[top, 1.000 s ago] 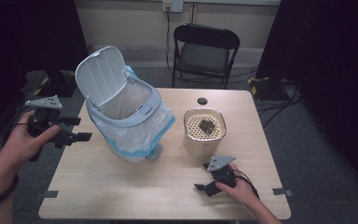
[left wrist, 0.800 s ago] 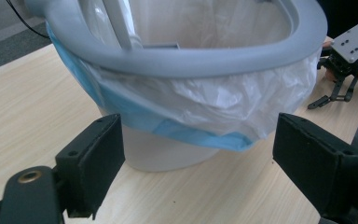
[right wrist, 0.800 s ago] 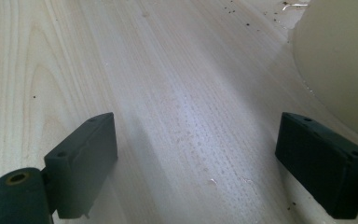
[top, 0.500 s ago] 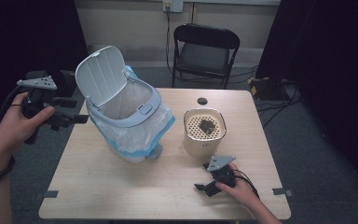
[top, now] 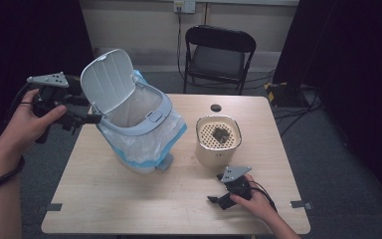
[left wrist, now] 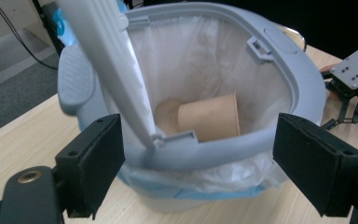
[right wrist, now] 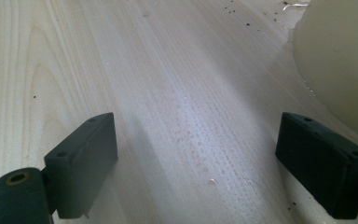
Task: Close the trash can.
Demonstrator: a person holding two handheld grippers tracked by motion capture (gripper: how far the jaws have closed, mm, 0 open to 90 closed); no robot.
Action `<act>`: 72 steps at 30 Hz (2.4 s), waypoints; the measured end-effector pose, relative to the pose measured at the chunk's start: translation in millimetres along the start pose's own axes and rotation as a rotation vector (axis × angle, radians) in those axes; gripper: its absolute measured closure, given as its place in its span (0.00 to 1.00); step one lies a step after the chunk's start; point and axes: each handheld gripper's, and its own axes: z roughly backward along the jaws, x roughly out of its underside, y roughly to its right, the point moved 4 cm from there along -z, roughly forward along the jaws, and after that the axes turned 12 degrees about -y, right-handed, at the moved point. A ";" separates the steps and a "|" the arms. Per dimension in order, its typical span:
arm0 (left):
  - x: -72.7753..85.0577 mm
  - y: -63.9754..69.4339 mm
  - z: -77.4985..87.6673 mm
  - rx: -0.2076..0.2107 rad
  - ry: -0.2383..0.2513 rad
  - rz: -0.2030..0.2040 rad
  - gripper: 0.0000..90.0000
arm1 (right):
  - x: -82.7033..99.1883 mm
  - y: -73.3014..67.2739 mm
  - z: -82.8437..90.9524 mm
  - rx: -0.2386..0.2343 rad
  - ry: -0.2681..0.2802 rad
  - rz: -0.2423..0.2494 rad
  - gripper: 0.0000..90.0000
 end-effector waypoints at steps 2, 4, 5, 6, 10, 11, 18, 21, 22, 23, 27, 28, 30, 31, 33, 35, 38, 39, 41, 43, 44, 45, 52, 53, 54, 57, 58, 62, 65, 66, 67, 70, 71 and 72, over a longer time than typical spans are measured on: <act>-3.6 0.2 -1.0 -0.006 0.004 0.001 0.17 | 0.0 0.0 0.0 0.000 0.000 0.000 0.13; -5.7 0.4 -1.8 -0.017 -0.005 -0.003 0.17 | 0.0 0.0 0.0 0.000 0.000 0.000 0.13; -6.4 0.8 -2.0 -0.022 -0.007 0.000 0.17 | 0.0 0.0 0.0 0.000 0.000 0.000 0.13; -7.0 1.0 -1.8 -0.026 -0.007 -0.002 0.17 | 0.0 0.0 0.0 0.000 0.000 0.000 0.13; -10.3 1.4 2.5 -0.024 0.022 0.010 0.17 | 0.0 0.0 0.0 0.000 0.000 0.000 0.13; -11.1 2.4 3.7 -0.019 0.031 0.013 0.17 | 0.0 0.0 0.0 0.000 0.000 0.000 0.13; -13.6 22.0 4.4 0.024 -0.014 -0.054 0.17 | 0.0 0.0 0.0 0.000 0.000 0.000 0.13; -14.1 30.3 5.8 0.039 -0.021 -0.070 0.17 | 0.0 0.0 0.0 0.000 0.000 0.000 0.13; -14.1 33.1 6.9 0.044 -0.020 -0.079 0.17 | 0.0 0.0 0.0 0.001 0.000 0.000 0.13; -14.1 35.9 7.7 0.045 -0.019 -0.085 0.18 | 0.0 0.0 0.0 0.000 0.000 0.000 0.13; -13.4 46.6 8.9 0.052 -0.033 -0.095 0.19 | 0.0 0.0 0.0 0.000 -0.001 0.000 0.13; -13.3 48.7 8.7 0.055 -0.037 -0.095 0.19 | 0.0 0.0 0.0 0.000 -0.001 0.000 0.13; -13.1 54.4 8.3 0.084 -0.044 -0.115 0.23 | 0.0 0.0 0.0 0.000 -0.001 0.000 0.13; -13.4 58.2 6.6 0.101 -0.050 -0.134 0.33 | 0.0 0.0 0.0 0.000 -0.001 0.000 0.13; -14.4 64.1 0.1 0.102 -0.089 -0.151 0.35 | 0.0 0.0 0.0 0.000 -0.001 0.000 0.13; -15.7 66.1 -6.4 0.096 -0.120 -0.147 0.39 | 0.0 0.0 0.0 0.000 -0.001 0.000 0.13; -15.7 66.2 -5.6 0.100 -0.119 -0.143 0.40 | 0.0 -0.1 0.0 0.001 -0.001 0.000 0.13; -14.3 65.0 -4.0 0.095 -0.114 -0.132 0.40 | -0.1 0.0 0.0 0.001 -0.001 0.000 0.13; -8.8 59.7 -0.2 0.078 -0.106 -0.105 0.38 | 0.0 0.0 0.0 0.000 -0.001 0.000 0.13; -1.5 52.3 4.3 0.043 -0.098 -0.064 0.33 | 0.0 0.0 -0.1 -0.001 -0.001 0.000 0.13; 2.2 47.3 7.0 0.022 -0.094 -0.046 0.31 | -0.1 0.0 -0.1 -0.002 -0.001 0.000 0.13; 5.5 41.9 9.6 0.002 -0.083 -0.028 0.29 | -0.1 0.0 -0.1 -0.002 -0.001 0.001 0.13; -3.9 8.6 13.9 -0.111 0.013 0.077 0.24 | -0.1 0.0 -0.1 -0.002 -0.001 0.001 0.13; -8.3 5.7 12.5 -0.129 0.017 0.074 0.24 | -0.1 0.0 -0.1 -0.002 -0.001 0.001 0.13; -12.4 3.5 10.9 -0.134 0.027 0.071 0.24 | -0.1 0.0 -0.1 -0.003 -0.001 0.001 0.13; -23.1 1.5 6.8 -0.125 0.058 0.069 0.26 | -0.1 0.0 -0.1 -0.003 -0.001 0.001 0.13; -27.3 2.5 6.1 -0.126 0.063 0.070 0.27 | -0.1 0.0 -0.2 -0.003 -0.001 0.002 0.13; -40.5 15.4 5.6 -0.071 0.052 0.029 0.30 | -0.2 0.1 -0.3 -0.004 -0.001 0.003 0.13; -51.3 26.9 2.1 -0.043 0.006 -0.008 0.31 | -0.1 0.0 -0.1 -0.006 -0.003 0.004 0.13; -54.0 29.5 1.1 -0.035 -0.008 -0.014 0.32 | -0.1 0.0 -0.2 -0.006 -0.002 0.005 0.13; -57.7 32.7 -0.5 -0.021 -0.015 -0.018 0.33 | -0.1 0.0 -0.2 -0.006 -0.002 0.005 0.13; -67.2 41.7 -5.4 0.033 -0.027 -0.027 0.36 | -0.1 -0.1 -0.2 -0.006 -0.003 0.004 0.13; -69.2 44.3 -8.1 0.042 -0.040 -0.033 0.37 | -0.1 -0.1 -0.2 -0.006 -0.002 0.004 0.13; -70.6 46.1 -10.5 0.048 -0.060 -0.036 0.39 | -0.1 -0.1 -0.2 -0.006 -0.003 0.004 0.13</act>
